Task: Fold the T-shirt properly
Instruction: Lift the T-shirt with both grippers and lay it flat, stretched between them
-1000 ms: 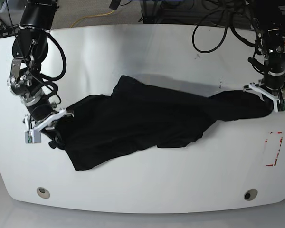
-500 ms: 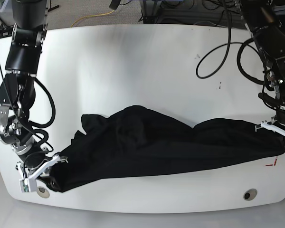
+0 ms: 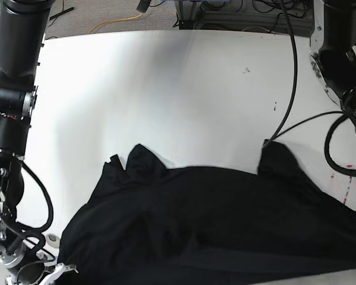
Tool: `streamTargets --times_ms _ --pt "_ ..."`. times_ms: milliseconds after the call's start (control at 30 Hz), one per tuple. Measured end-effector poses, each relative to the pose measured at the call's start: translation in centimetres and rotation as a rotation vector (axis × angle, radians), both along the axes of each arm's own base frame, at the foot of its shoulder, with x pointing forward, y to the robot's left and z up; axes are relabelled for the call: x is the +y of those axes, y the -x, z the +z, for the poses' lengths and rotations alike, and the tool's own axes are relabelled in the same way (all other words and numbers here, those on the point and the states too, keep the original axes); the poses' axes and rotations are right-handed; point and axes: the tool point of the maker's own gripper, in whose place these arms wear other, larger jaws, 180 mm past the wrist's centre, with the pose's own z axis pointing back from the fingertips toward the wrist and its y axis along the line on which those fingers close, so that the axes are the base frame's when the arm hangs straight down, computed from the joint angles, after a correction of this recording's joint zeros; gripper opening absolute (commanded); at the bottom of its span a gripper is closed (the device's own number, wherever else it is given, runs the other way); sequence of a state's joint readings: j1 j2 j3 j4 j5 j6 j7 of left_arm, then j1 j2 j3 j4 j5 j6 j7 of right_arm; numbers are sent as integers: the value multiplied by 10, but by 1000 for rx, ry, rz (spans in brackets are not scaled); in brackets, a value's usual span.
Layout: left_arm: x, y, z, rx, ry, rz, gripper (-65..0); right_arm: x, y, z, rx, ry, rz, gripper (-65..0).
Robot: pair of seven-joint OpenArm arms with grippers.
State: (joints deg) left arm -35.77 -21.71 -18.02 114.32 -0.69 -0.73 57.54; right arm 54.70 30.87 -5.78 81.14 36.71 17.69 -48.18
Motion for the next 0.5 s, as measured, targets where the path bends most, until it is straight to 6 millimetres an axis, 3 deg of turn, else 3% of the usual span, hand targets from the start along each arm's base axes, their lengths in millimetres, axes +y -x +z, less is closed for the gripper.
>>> streamTargets --times_ms 133,267,333,500 --pt "7 8 40 -74 -16 20 -647 0 4 35 -41 51 26 -650" --pt "-1 5 48 -64 -78 15 -647 -5 7 39 -35 72 15 -650" --pt "-6 1 38 -37 -86 -1 -647 -5 6 28 -10 74 15 -650" --pt "-6 -3 -3 74 -70 -10 -649 -8 13 -31 93 58 20 -650"
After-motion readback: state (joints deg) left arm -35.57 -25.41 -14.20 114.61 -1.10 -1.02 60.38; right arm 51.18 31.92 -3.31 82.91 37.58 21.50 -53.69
